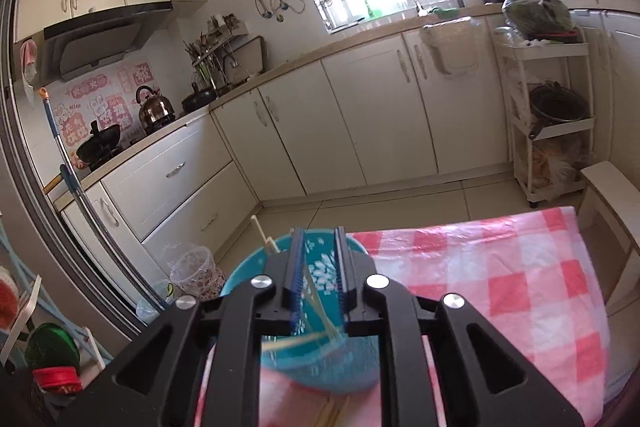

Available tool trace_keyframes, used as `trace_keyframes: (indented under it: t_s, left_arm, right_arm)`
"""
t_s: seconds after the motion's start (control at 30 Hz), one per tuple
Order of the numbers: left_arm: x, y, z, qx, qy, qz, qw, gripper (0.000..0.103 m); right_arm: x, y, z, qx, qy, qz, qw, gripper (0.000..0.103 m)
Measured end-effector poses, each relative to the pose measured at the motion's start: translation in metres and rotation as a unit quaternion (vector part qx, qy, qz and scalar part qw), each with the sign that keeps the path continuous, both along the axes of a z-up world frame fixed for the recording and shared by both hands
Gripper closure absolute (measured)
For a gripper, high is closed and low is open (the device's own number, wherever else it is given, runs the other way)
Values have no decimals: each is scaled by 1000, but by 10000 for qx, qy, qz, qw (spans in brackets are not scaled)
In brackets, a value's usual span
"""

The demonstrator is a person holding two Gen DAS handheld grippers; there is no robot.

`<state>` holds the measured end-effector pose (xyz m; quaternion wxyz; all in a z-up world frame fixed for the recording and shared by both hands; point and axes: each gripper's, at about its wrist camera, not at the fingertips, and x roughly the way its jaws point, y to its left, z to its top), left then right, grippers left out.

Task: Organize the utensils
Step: 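Lift the stick with the right gripper and drop it into the blue basket, then move the open right gripper back toward the stick bundle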

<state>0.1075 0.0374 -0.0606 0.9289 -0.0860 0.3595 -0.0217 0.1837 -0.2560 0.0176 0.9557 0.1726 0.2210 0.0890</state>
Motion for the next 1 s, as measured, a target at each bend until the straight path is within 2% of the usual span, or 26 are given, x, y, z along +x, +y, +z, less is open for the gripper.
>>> trace_keyframes:
  t_s: [0.23,0.4,0.5,0.7,1.0]
  left_arm:
    - [-19,-5,19,240,-209,-27,9995,25]
    - [-33,-12,29,435,-347,-67,9984,23]
    - [-40,-18,34,536,-421,-116,9976,22]
    - [-52,-20,41,724,-546,-149,9958,18]
    - [-50,-8,34,695,-326,-45,9970,17]
  right_arm:
    - [-95,-5,-24,-66,270,-328,9991,76]
    - [-123,0,-56,-174,823,-309,9960,76]
    - [-125,2,-74,-179,1177,-227,9926,76]
    - [-113,25,-94,-469,1505,110,9874,76]
    - [-68,56,-132,-586,2025,330,9770,79]
